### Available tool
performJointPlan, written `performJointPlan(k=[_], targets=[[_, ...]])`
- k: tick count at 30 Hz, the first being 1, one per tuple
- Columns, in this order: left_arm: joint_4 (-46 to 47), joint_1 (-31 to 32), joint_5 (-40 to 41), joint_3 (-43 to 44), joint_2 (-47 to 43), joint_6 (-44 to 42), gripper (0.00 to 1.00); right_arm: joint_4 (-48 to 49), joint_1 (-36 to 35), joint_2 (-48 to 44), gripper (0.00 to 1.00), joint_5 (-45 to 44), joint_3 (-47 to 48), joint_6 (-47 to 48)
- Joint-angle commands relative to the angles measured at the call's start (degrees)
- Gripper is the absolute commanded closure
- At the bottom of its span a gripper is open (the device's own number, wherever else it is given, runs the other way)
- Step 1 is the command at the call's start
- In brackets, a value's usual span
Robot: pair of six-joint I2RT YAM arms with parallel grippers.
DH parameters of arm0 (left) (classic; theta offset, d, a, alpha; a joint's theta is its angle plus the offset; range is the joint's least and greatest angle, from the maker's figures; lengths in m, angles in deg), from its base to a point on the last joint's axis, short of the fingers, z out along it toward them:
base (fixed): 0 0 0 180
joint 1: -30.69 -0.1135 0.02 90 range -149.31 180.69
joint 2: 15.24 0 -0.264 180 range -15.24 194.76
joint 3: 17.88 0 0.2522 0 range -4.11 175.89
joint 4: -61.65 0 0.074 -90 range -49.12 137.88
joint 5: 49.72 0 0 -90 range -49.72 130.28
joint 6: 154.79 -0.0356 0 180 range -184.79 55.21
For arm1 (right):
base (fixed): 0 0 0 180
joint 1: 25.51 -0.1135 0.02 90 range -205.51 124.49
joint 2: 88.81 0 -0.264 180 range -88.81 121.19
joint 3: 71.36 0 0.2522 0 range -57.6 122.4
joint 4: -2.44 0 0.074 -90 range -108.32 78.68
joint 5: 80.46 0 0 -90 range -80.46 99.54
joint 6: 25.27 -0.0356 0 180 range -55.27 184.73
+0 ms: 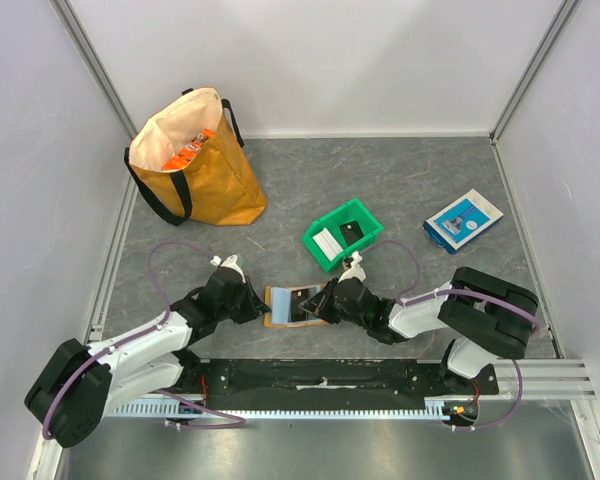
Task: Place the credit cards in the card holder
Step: Insert the credit card into the card holder.
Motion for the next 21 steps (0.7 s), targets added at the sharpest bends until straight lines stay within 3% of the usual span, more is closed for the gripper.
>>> performJointPlan(k=[1, 8, 15, 19, 21], targets=[[-2.6, 0.0, 4.4, 0.8, 2.3, -0.9, 0.98, -6.1, -1.1, 0.3, 1.0, 3.9, 0.6, 1.1], [-1.7, -0.1, 3.6, 0.5, 3.0, -1.1, 0.98, -0.9, -1.1, 5.8, 1.0, 8.4, 3.0, 1.3], [-1.6, 0.0, 3.6, -0.5, 1.6, -0.8, 0.98, -6.2, -1.1, 6.8, 1.0, 8.0, 7.2, 4.2], [-1.7, -0.1, 3.5, -0.6, 1.2, -0.7, 0.98, -12.8, -1.0, 3.6, 0.84, 4.3, 6.9, 5.7], [-1.6, -0.1, 3.5, -0.7, 1.0, -0.7, 0.98, -17.0, -1.1, 1.3, 0.7, 1.6, 7.7, 7.7]])
